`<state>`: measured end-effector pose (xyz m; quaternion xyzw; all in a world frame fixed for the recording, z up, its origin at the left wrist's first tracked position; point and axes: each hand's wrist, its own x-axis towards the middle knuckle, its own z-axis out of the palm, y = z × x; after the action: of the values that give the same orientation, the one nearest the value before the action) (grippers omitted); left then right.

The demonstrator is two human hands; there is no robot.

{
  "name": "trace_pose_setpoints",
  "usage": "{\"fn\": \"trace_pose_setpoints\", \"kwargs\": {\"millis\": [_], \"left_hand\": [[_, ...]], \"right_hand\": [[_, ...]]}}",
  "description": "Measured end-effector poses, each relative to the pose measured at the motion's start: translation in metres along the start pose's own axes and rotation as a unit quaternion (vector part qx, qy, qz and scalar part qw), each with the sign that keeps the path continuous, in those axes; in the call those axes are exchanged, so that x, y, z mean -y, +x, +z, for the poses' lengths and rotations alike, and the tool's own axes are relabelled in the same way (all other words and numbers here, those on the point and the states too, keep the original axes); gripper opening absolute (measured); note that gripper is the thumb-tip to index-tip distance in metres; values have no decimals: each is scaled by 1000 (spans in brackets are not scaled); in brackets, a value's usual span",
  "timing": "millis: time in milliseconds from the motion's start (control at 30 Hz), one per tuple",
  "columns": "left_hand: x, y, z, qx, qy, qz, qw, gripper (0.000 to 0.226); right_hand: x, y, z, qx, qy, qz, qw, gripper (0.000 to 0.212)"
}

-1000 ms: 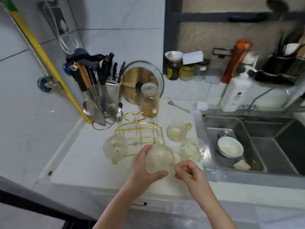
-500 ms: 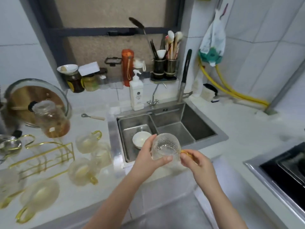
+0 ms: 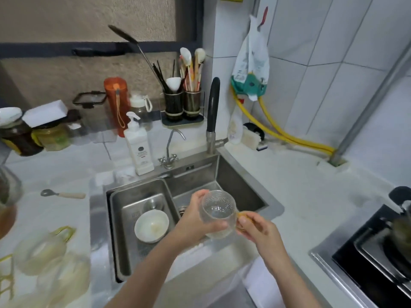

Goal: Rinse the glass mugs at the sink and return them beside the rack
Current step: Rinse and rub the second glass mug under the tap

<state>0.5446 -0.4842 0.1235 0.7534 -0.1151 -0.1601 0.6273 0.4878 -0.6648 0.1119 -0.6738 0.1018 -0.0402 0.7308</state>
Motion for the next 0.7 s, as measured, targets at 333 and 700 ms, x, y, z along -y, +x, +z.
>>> {"fn": "trace_pose_setpoints", "kwargs": {"millis": [333, 700], "left_hand": [[13, 121, -5, -63, -13, 0, 998, 80], [3, 202, -15, -197, 27, -32, 980, 59]], "right_hand": [[3, 139, -9, 48, -71, 42, 995, 13], [-5, 325, 1, 78, -237, 39, 968, 22]]}}
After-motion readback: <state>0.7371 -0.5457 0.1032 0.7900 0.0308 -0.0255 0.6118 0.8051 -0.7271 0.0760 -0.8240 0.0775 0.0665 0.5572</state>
